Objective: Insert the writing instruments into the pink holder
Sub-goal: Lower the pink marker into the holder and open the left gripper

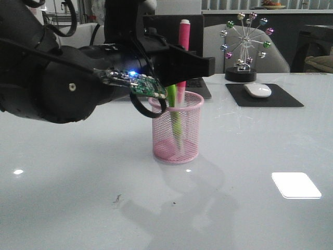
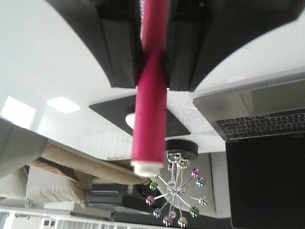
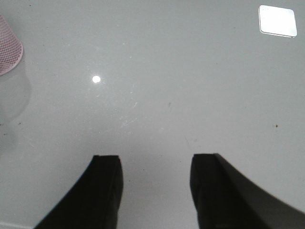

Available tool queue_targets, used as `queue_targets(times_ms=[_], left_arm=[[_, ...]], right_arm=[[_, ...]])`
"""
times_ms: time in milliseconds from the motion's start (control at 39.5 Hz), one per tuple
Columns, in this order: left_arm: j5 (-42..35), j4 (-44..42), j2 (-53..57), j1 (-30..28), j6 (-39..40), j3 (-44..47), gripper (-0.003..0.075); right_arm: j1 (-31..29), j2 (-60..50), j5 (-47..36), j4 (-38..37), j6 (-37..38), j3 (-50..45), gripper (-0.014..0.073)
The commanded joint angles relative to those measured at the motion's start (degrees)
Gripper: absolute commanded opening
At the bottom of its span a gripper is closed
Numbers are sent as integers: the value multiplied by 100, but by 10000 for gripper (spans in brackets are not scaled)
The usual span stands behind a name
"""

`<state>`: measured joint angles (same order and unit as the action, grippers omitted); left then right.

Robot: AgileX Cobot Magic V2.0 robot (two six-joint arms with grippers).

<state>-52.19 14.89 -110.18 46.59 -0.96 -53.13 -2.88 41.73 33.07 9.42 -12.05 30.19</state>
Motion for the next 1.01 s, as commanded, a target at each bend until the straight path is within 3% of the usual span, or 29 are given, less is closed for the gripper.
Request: queue_targets(times_ms=[0,506,608,810,987], left_arm=[[-429,-52,288,25,51,-112,101],[-385,-52,288,25,51,-112,109],[-385,-52,288,25,51,-112,163],[-383,-145,288,25,51,-112,366],[-498,-166,288,25,51,-112,389]], right_arm=[[-32,-33,-347,-12,-51,157,445],[-32,-33,-346,-12,-51,157,445],[-32,-33,-346,-12,-51,157,445],[-32,-33,-341,-12,-51,157,445],[-32,-33,-341,-12,-51,157,445]])
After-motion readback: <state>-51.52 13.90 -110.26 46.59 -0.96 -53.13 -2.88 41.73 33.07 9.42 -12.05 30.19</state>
